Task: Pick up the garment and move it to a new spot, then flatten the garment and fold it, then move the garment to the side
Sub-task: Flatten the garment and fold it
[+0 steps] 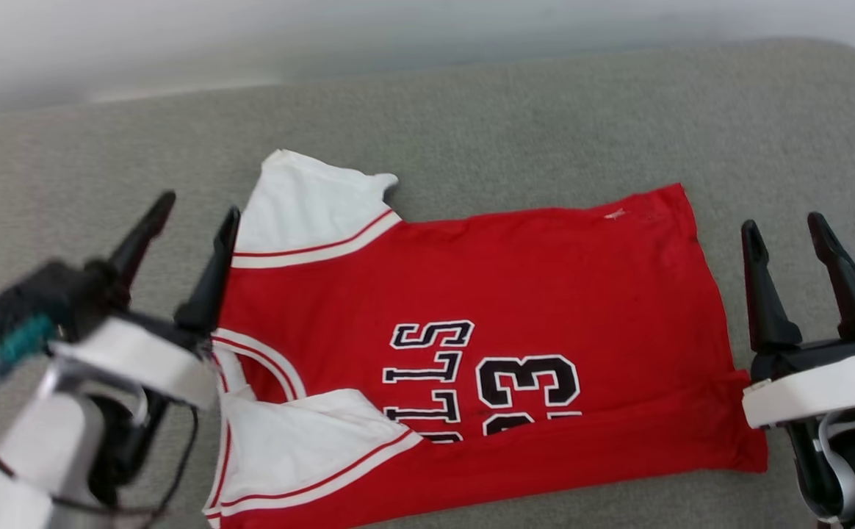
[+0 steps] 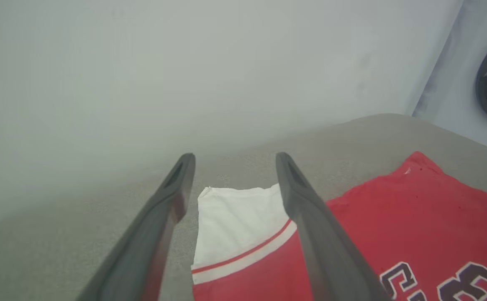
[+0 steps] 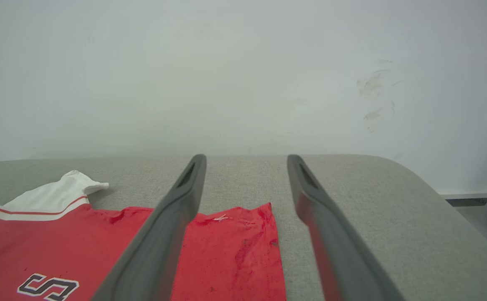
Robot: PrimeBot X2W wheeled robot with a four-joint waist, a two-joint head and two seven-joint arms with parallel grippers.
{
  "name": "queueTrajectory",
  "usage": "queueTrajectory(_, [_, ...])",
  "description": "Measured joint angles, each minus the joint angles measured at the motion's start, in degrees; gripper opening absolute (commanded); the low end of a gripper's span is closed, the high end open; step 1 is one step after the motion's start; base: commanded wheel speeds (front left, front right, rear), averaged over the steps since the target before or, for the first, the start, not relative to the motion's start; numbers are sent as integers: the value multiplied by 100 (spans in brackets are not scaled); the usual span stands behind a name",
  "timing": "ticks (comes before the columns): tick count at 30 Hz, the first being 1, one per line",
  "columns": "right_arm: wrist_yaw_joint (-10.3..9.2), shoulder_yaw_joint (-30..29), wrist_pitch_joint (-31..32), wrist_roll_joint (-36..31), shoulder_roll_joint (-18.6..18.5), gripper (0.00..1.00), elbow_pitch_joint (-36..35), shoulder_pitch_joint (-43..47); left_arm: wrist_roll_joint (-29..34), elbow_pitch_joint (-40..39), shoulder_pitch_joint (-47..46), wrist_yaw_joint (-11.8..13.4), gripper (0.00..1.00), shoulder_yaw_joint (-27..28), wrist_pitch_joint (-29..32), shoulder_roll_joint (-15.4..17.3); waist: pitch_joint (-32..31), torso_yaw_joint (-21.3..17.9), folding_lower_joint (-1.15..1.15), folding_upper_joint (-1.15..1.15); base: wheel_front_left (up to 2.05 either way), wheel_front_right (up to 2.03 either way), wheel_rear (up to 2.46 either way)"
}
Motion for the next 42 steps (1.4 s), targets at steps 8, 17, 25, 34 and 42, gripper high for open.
queueTrajectory(8, [0, 177, -219, -73, 141, 100, 80, -239, -552, 572, -1677, -387, 100, -277, 2246, 801, 576, -394, 0, 0, 0, 0, 0])
queueTrajectory(17, [0, 425, -474, -74, 302, 100, 357, -444, -1414, 1432, -3210, -442, 100, -537, 4909, 1311, 1140, -905, 0, 0, 0, 0, 0])
queueTrajectory(25, [0, 611, -677, -42, 407, 100, 622, -649, -1460, 1997, -3850, -269, 100, -667, 6033, 1544, 1561, -1282, 1, 0, 0, 0, 0])
queueTrajectory(34, [0, 714, -800, -31, 471, 100, 798, -767, -1298, 2236, -4045, -140, 100, -771, 6334, 1768, 1914, -1527, 0, 0, 0, 0, 0])
queueTrajectory(42, [0, 678, -822, -78, 491, 100, 899, -773, -1400, 2259, -4031, -191, 0, -805, 6273, 1718, 1934, -1516, 0, 0, 0, 0, 0])
